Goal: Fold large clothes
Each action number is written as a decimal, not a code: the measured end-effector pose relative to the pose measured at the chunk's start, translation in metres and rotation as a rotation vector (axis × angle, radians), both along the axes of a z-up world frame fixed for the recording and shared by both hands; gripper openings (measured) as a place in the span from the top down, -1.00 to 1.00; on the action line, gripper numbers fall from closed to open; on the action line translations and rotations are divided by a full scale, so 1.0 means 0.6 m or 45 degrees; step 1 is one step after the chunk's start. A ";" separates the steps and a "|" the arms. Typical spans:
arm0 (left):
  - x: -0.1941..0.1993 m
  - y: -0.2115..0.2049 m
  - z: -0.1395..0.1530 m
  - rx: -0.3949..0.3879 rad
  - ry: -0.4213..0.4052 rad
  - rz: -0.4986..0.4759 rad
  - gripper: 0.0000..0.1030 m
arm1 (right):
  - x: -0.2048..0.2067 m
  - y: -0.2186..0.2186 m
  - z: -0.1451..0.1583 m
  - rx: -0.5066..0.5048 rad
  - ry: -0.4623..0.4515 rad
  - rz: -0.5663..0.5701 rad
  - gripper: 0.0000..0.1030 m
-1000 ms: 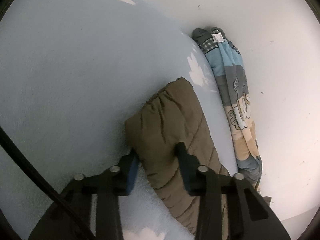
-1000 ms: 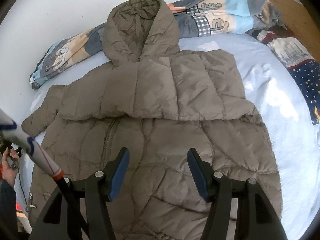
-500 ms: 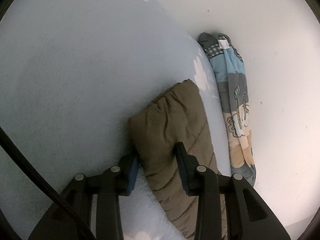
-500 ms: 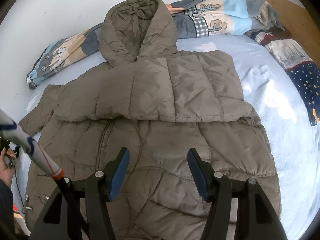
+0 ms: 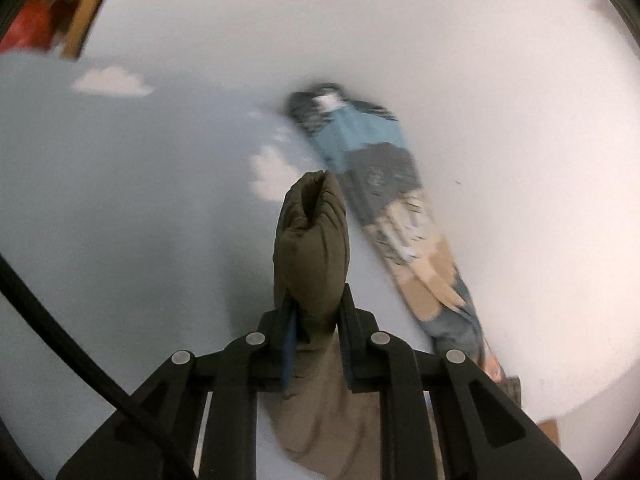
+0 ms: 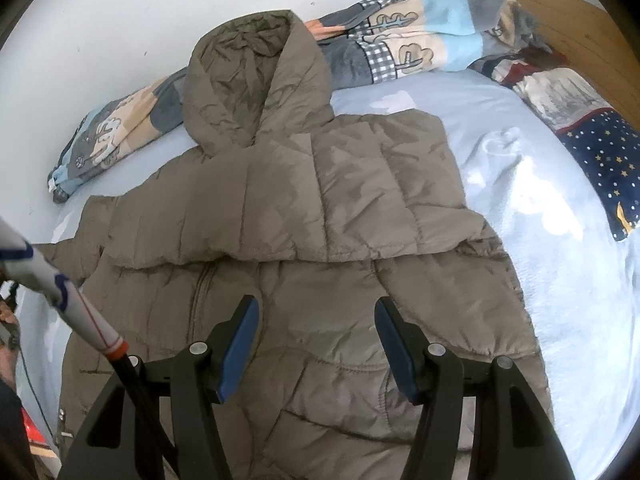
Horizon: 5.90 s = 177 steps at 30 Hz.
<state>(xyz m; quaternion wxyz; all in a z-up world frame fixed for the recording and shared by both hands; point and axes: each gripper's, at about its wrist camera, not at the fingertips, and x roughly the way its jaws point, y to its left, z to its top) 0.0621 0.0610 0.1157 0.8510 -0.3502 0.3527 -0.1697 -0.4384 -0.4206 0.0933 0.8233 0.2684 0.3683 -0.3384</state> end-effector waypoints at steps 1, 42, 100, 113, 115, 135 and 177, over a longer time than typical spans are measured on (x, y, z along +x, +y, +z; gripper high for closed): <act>-0.005 -0.013 0.013 0.015 -0.020 -0.025 0.67 | -0.002 -0.001 0.002 -0.003 -0.004 -0.005 -0.26; -0.469 -0.696 0.024 0.445 -0.141 -1.124 0.66 | -0.155 -0.114 0.056 0.106 -0.318 -0.316 -0.26; -0.258 -0.468 -0.089 0.415 0.235 -0.854 -0.37 | -0.007 -0.185 -0.045 0.333 -0.316 -0.249 0.67; -0.298 -0.473 -0.010 0.699 -0.091 -0.739 -0.37 | -0.038 -0.179 0.003 0.237 -0.220 -0.384 0.08; -0.307 -0.483 -0.009 0.747 -0.139 -0.751 -0.37 | -0.034 -0.168 0.026 0.135 -0.256 -0.336 0.08; -0.323 -0.518 -0.046 0.800 0.019 -0.896 -0.52 | 0.045 -0.129 -0.013 0.111 -0.083 -0.070 0.18; -0.429 -0.529 -0.041 0.967 -0.224 -0.854 -0.52 | 0.097 -0.022 0.018 -0.276 0.066 0.018 0.27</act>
